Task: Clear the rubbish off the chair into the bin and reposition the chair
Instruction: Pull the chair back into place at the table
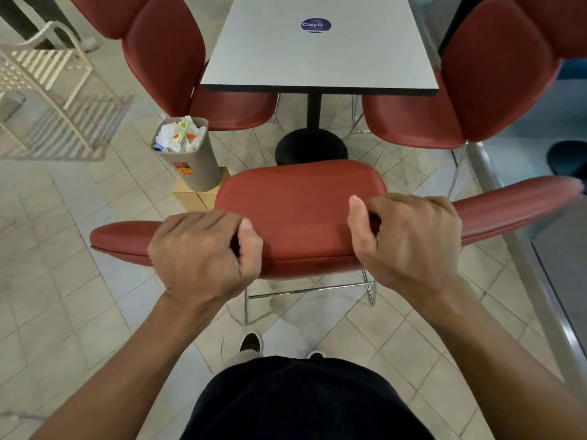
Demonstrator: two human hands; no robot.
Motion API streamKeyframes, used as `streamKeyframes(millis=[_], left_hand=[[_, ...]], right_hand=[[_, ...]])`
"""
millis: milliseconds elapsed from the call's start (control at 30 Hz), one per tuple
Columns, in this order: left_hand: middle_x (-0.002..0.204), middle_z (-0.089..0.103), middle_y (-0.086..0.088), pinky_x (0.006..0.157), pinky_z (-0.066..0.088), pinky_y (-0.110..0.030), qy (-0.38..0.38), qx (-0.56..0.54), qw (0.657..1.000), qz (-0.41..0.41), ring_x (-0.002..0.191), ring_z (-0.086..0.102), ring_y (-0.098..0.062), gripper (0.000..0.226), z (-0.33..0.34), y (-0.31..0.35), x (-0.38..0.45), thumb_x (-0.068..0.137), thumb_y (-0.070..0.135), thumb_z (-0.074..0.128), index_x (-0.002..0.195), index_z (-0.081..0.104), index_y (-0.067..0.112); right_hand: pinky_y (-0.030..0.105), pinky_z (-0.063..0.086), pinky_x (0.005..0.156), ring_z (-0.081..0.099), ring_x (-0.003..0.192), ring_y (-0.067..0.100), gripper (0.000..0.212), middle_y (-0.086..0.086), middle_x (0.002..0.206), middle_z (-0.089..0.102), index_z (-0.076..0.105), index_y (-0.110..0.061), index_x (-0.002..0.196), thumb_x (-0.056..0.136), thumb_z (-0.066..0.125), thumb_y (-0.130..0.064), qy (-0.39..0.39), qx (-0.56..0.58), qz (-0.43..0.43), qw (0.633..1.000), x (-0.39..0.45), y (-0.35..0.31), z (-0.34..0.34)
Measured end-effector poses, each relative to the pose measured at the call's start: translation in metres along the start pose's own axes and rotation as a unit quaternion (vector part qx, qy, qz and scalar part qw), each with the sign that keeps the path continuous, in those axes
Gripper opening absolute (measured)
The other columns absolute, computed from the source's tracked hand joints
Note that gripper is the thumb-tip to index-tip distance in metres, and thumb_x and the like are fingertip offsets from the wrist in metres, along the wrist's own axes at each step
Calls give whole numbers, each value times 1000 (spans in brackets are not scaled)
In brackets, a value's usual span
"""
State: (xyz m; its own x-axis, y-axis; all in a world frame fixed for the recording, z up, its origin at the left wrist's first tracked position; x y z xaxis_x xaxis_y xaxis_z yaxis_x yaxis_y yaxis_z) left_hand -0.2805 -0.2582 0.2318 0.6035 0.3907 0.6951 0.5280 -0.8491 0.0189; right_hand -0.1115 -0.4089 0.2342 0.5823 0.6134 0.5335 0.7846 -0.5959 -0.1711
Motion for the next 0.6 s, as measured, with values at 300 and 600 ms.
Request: streamKeyframes(millis=[300,600], left_hand=[[49,57,-1,53,32,-31,34,-21,999,17,46,53,-26,38,12,-10,14,87,24,42,57,64,15],[46,51,-1,54,22,-26,44,-26,999,14,44,48,-23,35,43,-27,50,83,24,47,51,55,15]], right_hand=[[30,36,56,32,43,16,52,-6,44,40,41,-19,47,93,41,-43,26,17,0,1000,16,-5,5],[28,35,56,36,43,21,48,-6,46,40,37,-19,49,90,44,-43,23,10,41,999,53,-6,26]])
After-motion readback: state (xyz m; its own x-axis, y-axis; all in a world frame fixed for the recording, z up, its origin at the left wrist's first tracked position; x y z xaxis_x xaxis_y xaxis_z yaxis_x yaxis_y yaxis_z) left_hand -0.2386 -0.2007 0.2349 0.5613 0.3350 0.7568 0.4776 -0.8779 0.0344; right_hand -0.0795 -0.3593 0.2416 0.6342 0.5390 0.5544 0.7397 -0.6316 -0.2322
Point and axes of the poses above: each hand's wrist, its own x-axis towards the middle knuckle, its own z-axis out of the palm, y = z × x, the point moved 4 cm from there along x, towards the middle knuckle
